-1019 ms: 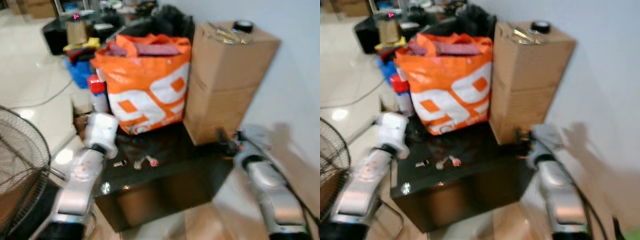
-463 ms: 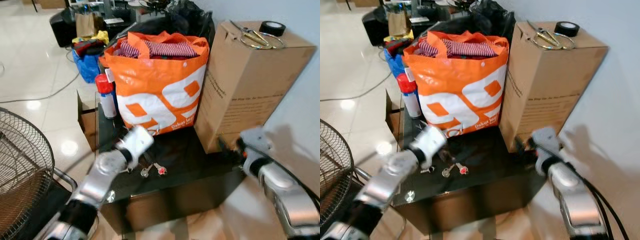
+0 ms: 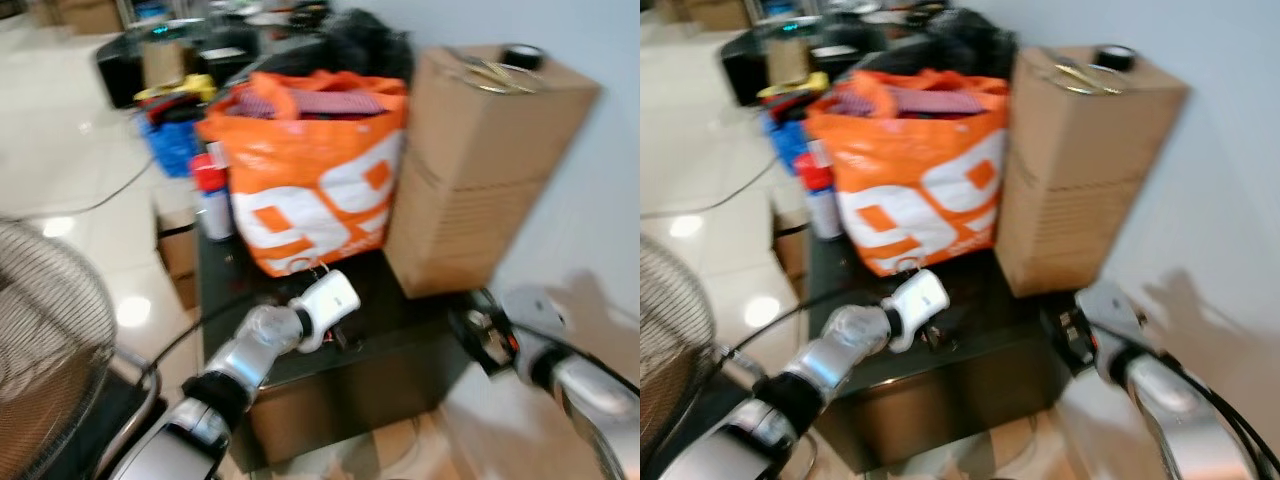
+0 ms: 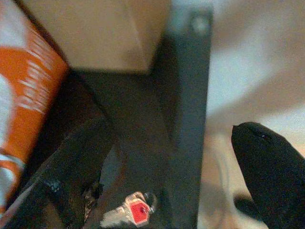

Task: Hang keys on a hook

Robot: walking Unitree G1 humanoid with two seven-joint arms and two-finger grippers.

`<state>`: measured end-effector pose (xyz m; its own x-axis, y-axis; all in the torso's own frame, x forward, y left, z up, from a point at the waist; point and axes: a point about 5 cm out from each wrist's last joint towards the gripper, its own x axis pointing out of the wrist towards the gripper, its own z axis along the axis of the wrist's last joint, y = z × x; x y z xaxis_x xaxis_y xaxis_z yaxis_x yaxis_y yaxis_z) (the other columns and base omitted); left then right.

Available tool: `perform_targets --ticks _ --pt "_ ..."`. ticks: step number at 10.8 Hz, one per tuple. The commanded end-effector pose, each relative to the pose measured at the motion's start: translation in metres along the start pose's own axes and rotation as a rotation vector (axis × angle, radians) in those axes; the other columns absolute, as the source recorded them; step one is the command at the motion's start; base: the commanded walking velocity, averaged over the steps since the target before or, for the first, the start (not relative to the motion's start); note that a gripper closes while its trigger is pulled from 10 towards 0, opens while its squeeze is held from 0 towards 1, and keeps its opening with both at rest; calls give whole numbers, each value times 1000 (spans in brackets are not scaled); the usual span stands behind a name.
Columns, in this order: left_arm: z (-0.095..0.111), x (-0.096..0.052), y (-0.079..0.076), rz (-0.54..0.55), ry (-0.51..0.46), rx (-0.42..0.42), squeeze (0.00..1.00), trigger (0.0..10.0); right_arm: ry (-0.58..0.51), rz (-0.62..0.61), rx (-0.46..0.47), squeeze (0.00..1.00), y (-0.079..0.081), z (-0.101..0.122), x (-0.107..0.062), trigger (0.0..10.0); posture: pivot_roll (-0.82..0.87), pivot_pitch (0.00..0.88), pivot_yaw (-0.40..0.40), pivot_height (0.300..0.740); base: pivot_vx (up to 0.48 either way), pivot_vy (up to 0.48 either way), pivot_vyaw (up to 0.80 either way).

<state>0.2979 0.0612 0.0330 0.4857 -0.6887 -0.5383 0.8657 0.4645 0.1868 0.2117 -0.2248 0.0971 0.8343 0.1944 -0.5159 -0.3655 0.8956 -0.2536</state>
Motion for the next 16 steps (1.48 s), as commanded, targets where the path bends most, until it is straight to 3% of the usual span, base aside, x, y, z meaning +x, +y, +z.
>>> perform_targets --ticks 1,3,4,6,7,8,9,10,11,12,13,14,15,16 --pt "-6 1 2 -7 76 47 0 10000 -1 17 -4 0 2 2 -3 10000 -295 0 23 740 0 0 0" --pt "-28 -3 4 -11 213 112 0 10000 18 65 50 0 18 -3 -1 10000 -261 0 -12 740 0 0 0" --pt "-33 -5 7 18 230 99 0 10000 25 111 -5 0 26 0 2 10000 -274 3 15 740 0 0 0" --pt "-35 -4 7 42 274 185 0 9608 4 156 -1 0 31 4 2 10000 -255 53 17 740 0 0 0" --pt "-39 -6 14 112 309 200 0 3804 15 197 -15 0 38 1 3 10000 -262 65 21 740 0 0 0" --pt "-37 -6 16 118 299 202 0 2706 23 220 -15 0 43 0 3 10000 -266 85 23 740 0 0 0" --pt "-35 -5 17 123 296 208 0 2667 35 223 -26 0 44 -1 4 10000 -273 92 22 740 0 0 0" --pt "-31 -3 17 131 290 186 0 4627 39 219 -27 0 44 -2 3 10000 -280 98 20 740 0 0 0" --pt "-24 1 17 136 269 202 0 10000 45 208 -26 0 43 -3 3 10000 -285 103 18 740 0 0 0" --pt "-19 4 15 137 253 205 0 10000 48 203 -28 0 42 -4 1 10000 -294 111 18 740 0 0 0" --pt "-15 7 14 127 257 226 0 7412 50 195 -28 0 41 -4 -1 10000 -306 119 25 740 0 0 0" --pt "-15 7 14 127 265 235 0 4078 52 188 -26 0 41 -4 -2 10000 -308 120 27 740 0 0 0" --pt "-16 8 14 123 278 227 0 1725 59 178 -19 0 41 -7 -5 10000 -314 120 33 740 0 0 0" --pt "-15 9 12 108 282 216 0 549 63 175 -13 0 42 -8 -7 10000 -321 122 39 740 0 0 0"
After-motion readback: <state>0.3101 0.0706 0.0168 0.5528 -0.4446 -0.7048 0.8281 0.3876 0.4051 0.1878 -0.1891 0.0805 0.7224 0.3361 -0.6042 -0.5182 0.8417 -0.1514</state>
